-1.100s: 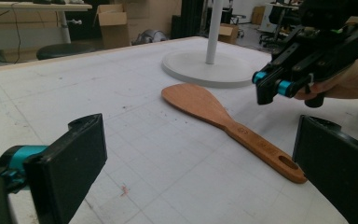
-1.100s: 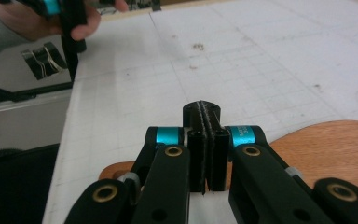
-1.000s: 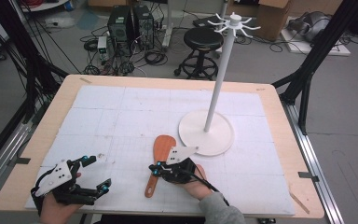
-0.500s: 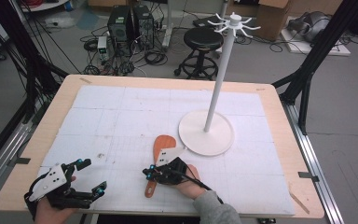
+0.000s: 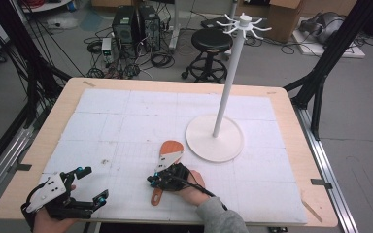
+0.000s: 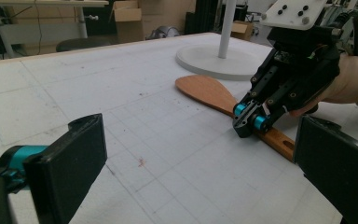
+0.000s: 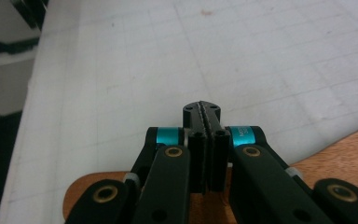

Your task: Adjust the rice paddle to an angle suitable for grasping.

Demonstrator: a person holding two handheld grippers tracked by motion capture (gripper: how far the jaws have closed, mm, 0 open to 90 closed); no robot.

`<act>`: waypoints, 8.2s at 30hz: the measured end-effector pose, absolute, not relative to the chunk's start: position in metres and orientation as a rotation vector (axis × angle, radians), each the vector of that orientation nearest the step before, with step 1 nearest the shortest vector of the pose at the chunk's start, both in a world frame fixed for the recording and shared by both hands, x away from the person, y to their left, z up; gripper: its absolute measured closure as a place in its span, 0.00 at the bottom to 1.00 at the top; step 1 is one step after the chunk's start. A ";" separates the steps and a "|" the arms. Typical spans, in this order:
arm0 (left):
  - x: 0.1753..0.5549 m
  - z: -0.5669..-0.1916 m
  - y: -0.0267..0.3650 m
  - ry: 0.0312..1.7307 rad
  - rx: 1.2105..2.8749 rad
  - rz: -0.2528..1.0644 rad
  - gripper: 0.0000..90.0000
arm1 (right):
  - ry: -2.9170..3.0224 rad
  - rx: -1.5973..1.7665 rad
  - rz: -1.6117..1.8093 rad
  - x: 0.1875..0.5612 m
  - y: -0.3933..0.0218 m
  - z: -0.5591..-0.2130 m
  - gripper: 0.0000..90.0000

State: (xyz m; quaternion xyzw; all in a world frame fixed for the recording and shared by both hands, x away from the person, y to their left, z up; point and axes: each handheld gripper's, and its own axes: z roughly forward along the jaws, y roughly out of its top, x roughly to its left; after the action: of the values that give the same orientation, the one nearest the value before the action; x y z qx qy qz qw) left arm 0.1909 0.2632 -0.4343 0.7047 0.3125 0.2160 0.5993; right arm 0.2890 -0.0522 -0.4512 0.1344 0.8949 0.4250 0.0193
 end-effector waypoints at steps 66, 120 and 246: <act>0.199 -0.431 0.259 0.704 1.623 0.495 0.04 | 2.589 0.758 1.314 0.348 -0.090 -0.415 1.00; 0.197 -0.436 0.251 0.715 1.646 0.476 0.04 | 2.768 0.672 1.042 0.341 -0.113 -0.436 1.00; 0.202 -0.435 0.245 0.678 1.674 0.458 0.04 | 2.660 0.744 0.983 0.312 -0.161 -0.435 1.00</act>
State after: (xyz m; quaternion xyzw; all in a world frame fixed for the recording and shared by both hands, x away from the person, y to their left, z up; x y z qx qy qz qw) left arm 0.2025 0.2449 -0.4351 0.7210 0.2921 0.1974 0.5965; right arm 0.3122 -0.1612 -0.4354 0.2525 0.9023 0.3333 0.1047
